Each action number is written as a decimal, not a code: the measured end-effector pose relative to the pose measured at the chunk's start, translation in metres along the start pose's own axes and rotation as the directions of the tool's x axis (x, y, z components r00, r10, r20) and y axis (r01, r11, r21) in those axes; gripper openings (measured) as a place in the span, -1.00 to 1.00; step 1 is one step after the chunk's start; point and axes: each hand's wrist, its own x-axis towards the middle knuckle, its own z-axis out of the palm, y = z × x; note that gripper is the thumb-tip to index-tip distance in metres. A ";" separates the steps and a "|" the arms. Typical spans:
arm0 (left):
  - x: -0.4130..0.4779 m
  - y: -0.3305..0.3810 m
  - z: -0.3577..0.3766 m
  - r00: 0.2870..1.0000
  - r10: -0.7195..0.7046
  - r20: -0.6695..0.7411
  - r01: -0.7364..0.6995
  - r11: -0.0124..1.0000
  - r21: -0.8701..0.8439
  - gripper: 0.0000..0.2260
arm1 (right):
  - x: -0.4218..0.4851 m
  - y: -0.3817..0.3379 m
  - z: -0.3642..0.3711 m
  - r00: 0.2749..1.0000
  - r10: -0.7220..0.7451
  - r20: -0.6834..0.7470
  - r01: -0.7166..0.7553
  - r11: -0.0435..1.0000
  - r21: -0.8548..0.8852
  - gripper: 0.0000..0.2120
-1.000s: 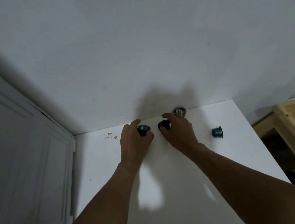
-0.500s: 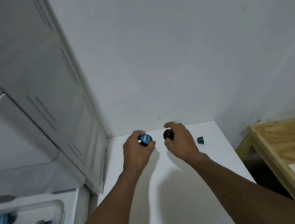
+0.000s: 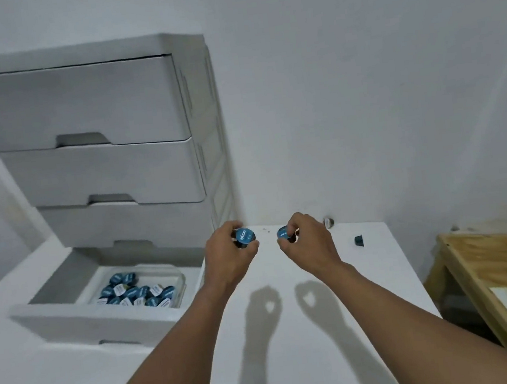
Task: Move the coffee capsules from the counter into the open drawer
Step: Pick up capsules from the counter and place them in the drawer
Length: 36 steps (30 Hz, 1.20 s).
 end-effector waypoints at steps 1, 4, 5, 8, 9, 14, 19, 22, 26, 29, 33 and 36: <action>-0.007 -0.001 -0.014 1.000 0.004 -0.015 -0.004 1.000 0.009 -0.66 | -0.008 -0.011 0.003 1.000 -0.021 0.012 0.021 1.000 0.009 -0.86; -0.024 -0.009 -0.057 0.998 0.023 -0.062 -0.018 0.997 0.071 -0.66 | -0.025 -0.044 0.017 0.996 -0.077 0.055 0.074 0.995 0.064 -0.82; -0.028 -0.014 -0.071 0.997 0.027 -0.076 -0.020 0.995 0.099 -0.65 | -0.030 -0.055 0.022 0.992 -0.098 0.074 0.092 0.993 0.077 -0.78; -0.036 -0.030 -0.112 0.993 0.020 -0.114 -0.004 0.991 0.135 -0.62 | -0.041 -0.086 0.044 0.982 -0.146 0.117 0.137 0.987 0.085 -0.68; -0.038 -0.036 -0.125 0.993 0.014 -0.121 0.003 0.991 0.134 -0.62 | -0.043 -0.097 0.053 0.979 -0.161 0.122 0.152 0.985 0.083 -0.70; -0.036 -0.070 -0.190 0.991 0.006 -0.136 0.010 0.993 0.115 -0.68 | -0.051 -0.149 0.104 0.973 -0.203 0.111 0.197 0.978 0.063 -0.72; -0.023 -0.117 -0.259 0.995 0.051 -0.086 -0.038 0.989 0.143 -0.72 | -0.058 -0.203 0.168 0.973 -0.210 0.098 0.210 0.978 0.010 -0.70; -0.010 -0.143 -0.296 0.998 0.049 -0.036 -0.042 0.985 0.168 -0.71 | -0.062 -0.229 0.201 0.975 -0.202 0.093 0.204 0.979 -0.014 -0.64; 0.011 -0.171 -0.325 0.999 0.050 -0.003 -0.048 0.983 0.176 -0.67 | -0.059 -0.246 0.231 0.978 -0.181 0.104 0.188 0.980 -0.059 -0.68; 0.028 -0.190 -0.328 0.999 0.040 0.022 -0.043 0.985 0.168 -0.69 | -0.050 -0.247 0.249 0.982 -0.143 0.125 0.157 0.982 -0.102 -0.68; 0.057 -0.213 -0.318 0.998 0.042 0.045 -0.050 0.980 0.192 -0.73 | -0.024 -0.239 0.277 0.983 -0.109 0.149 0.126 0.985 -0.114 -0.68; 0.078 -0.232 -0.308 0.998 0.005 0.063 -0.017 0.983 0.184 -0.73 | 0.001 -0.228 0.299 0.981 -0.091 0.172 0.113 0.986 -0.119 -0.68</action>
